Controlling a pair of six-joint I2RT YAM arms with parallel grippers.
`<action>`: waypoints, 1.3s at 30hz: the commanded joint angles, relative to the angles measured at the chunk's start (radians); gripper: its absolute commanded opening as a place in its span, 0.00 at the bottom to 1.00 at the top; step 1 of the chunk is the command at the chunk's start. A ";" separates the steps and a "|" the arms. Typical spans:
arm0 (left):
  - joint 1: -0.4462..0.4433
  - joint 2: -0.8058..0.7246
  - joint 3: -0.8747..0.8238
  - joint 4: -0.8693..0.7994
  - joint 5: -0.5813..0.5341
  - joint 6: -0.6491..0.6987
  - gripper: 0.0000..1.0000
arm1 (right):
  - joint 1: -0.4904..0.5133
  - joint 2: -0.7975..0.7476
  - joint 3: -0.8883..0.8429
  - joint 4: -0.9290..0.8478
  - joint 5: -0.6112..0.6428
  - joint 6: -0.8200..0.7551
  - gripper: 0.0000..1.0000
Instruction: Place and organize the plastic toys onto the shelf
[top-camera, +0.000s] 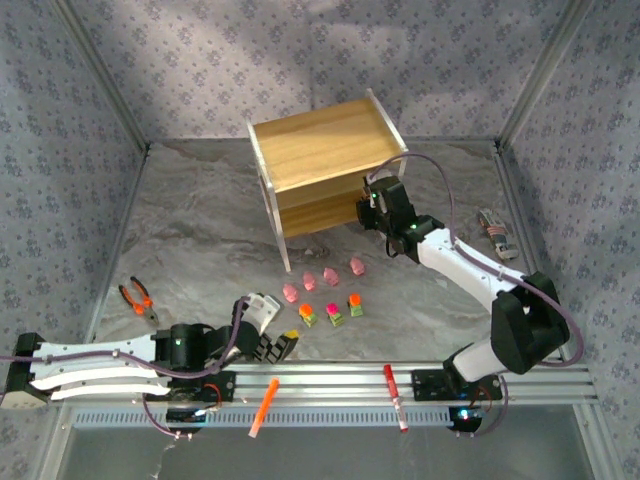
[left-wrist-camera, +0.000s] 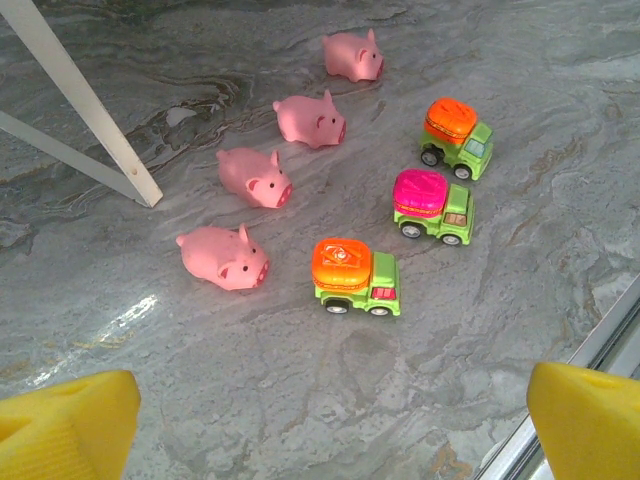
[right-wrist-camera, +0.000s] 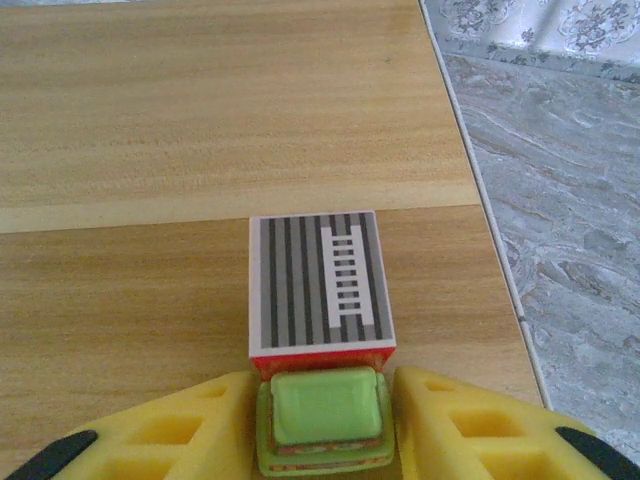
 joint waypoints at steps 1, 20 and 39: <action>-0.008 0.000 0.004 -0.008 -0.024 -0.004 0.99 | -0.006 -0.049 0.019 -0.027 0.005 -0.020 0.43; -0.014 0.003 0.006 -0.010 -0.024 -0.005 0.99 | 0.041 -0.183 -0.031 -0.088 0.047 -0.010 0.48; -0.029 0.040 0.017 -0.012 -0.069 -0.010 0.99 | 0.302 -0.482 -0.276 -0.222 0.237 0.168 0.47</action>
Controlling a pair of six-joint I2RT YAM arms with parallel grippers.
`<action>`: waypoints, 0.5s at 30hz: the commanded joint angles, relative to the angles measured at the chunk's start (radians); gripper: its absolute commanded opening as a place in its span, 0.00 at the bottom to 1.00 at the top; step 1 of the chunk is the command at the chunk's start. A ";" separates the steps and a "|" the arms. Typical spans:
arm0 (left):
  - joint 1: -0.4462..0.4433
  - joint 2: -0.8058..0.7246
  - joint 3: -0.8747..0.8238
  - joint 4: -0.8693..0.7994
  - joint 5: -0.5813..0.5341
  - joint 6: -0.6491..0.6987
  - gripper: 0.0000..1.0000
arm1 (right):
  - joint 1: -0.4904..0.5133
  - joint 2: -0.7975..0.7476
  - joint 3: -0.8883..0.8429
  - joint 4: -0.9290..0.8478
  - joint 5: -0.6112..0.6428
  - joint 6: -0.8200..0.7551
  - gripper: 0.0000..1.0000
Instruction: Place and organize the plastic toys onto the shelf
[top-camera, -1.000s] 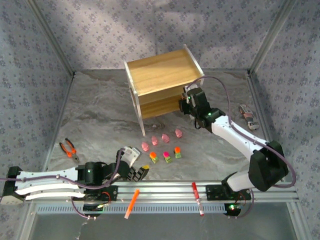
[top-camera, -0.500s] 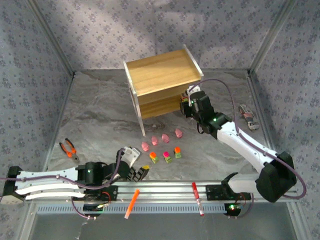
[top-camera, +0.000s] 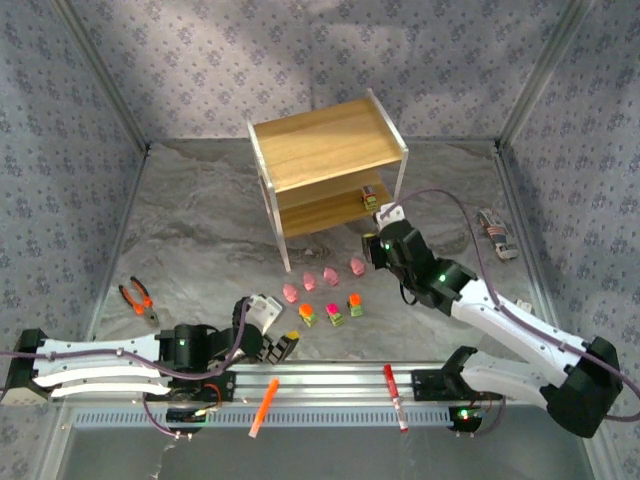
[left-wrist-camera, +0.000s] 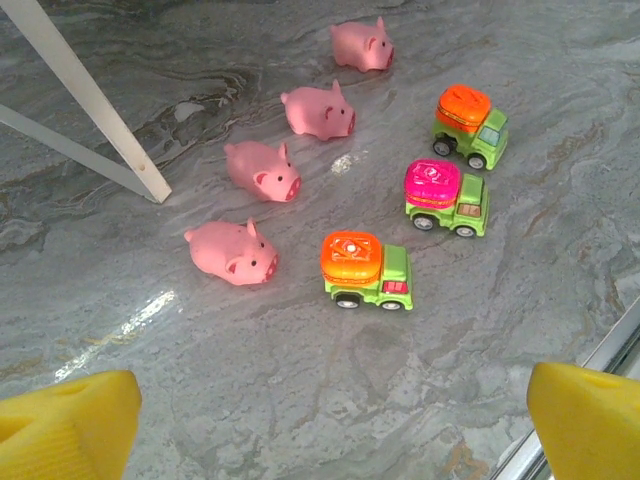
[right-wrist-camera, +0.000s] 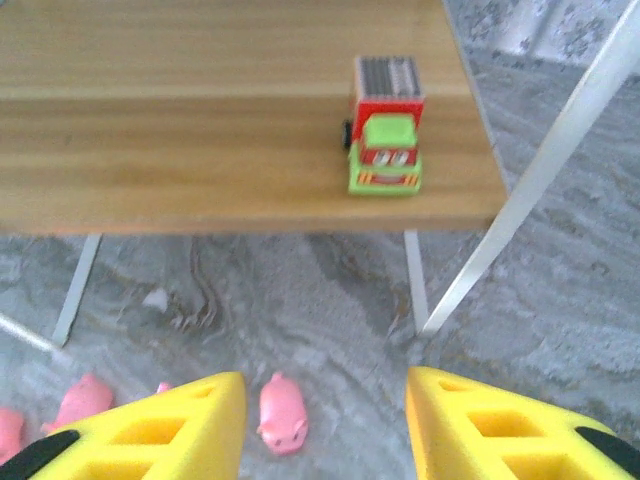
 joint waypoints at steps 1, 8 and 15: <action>-0.009 0.008 0.019 -0.013 -0.032 -0.011 0.99 | 0.079 -0.065 -0.062 -0.061 0.093 0.096 0.47; -0.014 0.033 0.025 -0.013 -0.044 -0.016 0.99 | 0.264 -0.127 -0.178 -0.088 0.207 0.246 0.48; -0.017 0.022 0.022 -0.015 -0.048 -0.015 0.99 | 0.390 -0.136 -0.272 -0.091 0.258 0.410 0.48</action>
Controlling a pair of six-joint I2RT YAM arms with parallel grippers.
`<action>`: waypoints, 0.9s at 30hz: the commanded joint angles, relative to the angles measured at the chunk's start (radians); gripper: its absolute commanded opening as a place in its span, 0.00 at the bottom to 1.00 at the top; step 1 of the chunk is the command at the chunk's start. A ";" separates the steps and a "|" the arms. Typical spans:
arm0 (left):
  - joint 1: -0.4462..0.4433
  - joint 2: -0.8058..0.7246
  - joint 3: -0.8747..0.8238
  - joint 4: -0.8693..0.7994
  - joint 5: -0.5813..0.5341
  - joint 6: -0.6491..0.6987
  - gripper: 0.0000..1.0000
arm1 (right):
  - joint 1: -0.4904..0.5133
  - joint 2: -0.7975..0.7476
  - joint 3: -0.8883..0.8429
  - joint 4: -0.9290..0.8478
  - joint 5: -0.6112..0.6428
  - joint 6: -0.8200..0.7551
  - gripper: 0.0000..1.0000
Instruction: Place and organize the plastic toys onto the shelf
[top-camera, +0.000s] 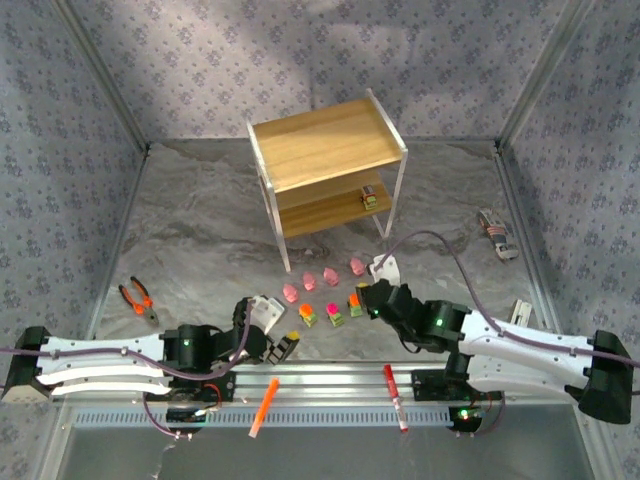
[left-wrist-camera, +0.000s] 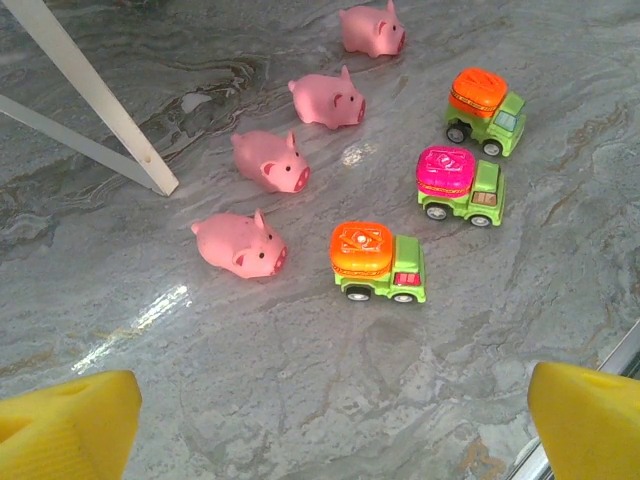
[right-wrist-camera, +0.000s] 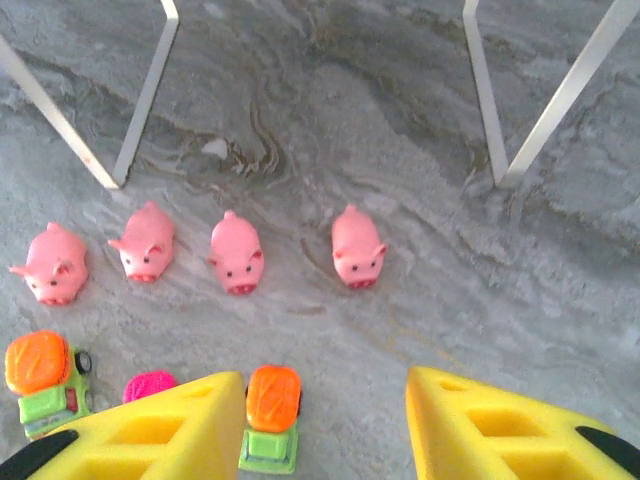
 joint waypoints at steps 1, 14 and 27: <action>-0.010 -0.013 0.022 -0.015 -0.033 -0.015 0.99 | 0.047 -0.016 -0.049 -0.017 0.066 0.132 0.48; -0.014 0.004 0.027 -0.009 -0.031 -0.013 0.99 | 0.189 0.076 -0.165 0.073 0.090 0.322 0.48; -0.015 0.007 0.026 -0.009 -0.031 -0.013 0.99 | 0.171 0.247 -0.180 0.207 0.016 0.364 0.51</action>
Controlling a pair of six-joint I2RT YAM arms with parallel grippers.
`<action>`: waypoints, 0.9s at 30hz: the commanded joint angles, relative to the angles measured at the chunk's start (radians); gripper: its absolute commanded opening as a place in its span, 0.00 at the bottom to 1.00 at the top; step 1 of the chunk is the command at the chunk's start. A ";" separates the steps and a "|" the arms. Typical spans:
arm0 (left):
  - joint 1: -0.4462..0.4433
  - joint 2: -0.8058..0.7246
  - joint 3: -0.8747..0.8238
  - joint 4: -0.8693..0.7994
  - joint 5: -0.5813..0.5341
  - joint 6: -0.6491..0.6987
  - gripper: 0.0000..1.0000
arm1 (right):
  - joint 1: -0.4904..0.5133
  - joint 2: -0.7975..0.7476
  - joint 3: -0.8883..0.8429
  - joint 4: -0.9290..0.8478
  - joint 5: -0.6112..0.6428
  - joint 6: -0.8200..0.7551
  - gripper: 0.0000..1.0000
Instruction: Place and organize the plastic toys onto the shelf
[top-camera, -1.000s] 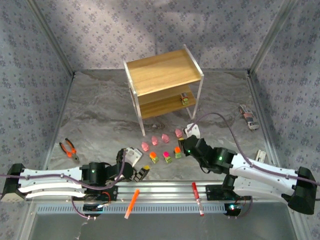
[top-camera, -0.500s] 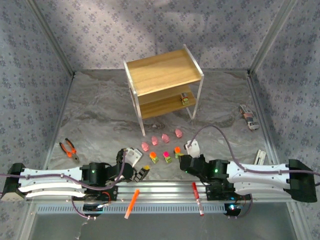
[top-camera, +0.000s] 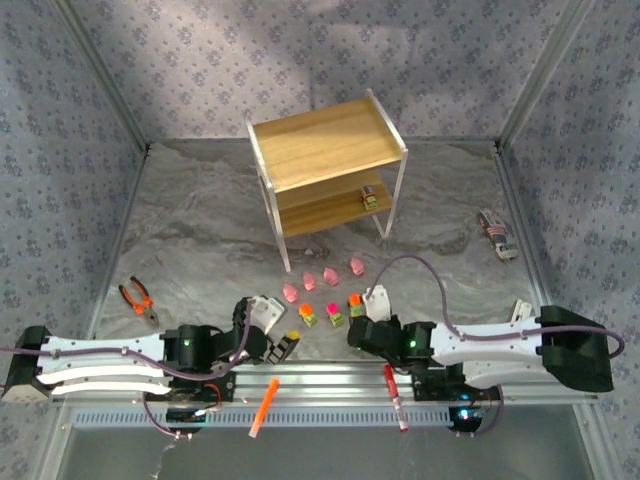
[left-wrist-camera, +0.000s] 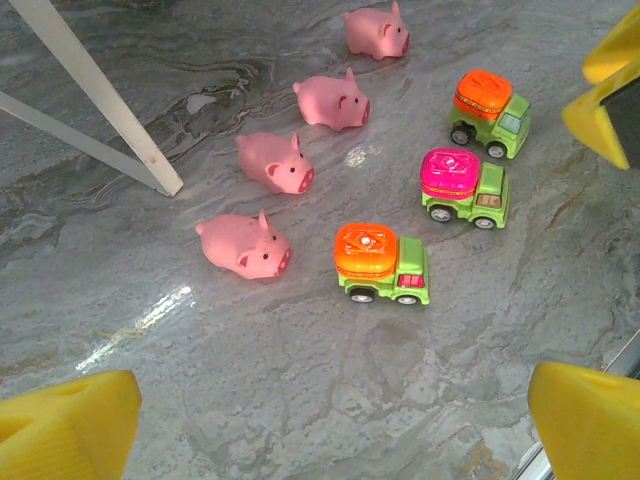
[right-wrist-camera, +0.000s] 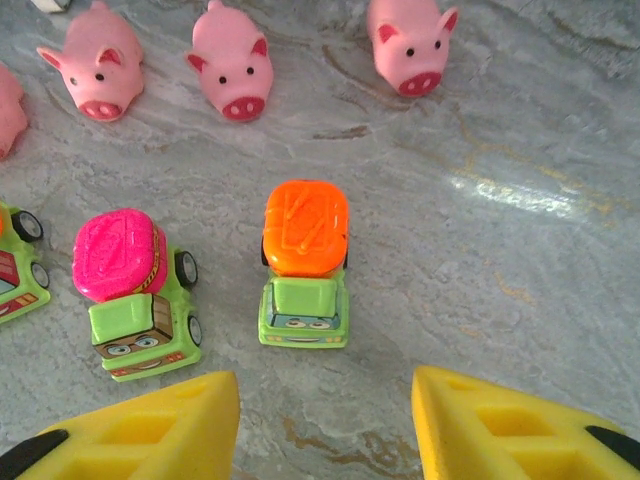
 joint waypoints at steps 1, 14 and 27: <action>-0.010 0.001 0.028 -0.010 -0.017 -0.007 0.99 | -0.015 0.037 -0.009 0.048 -0.020 0.033 0.52; -0.010 0.000 0.028 -0.014 -0.022 -0.010 0.99 | -0.073 0.116 0.025 0.083 -0.067 0.007 0.56; -0.011 0.000 0.028 -0.013 -0.023 -0.012 0.99 | -0.099 0.177 0.045 0.142 -0.087 -0.022 0.53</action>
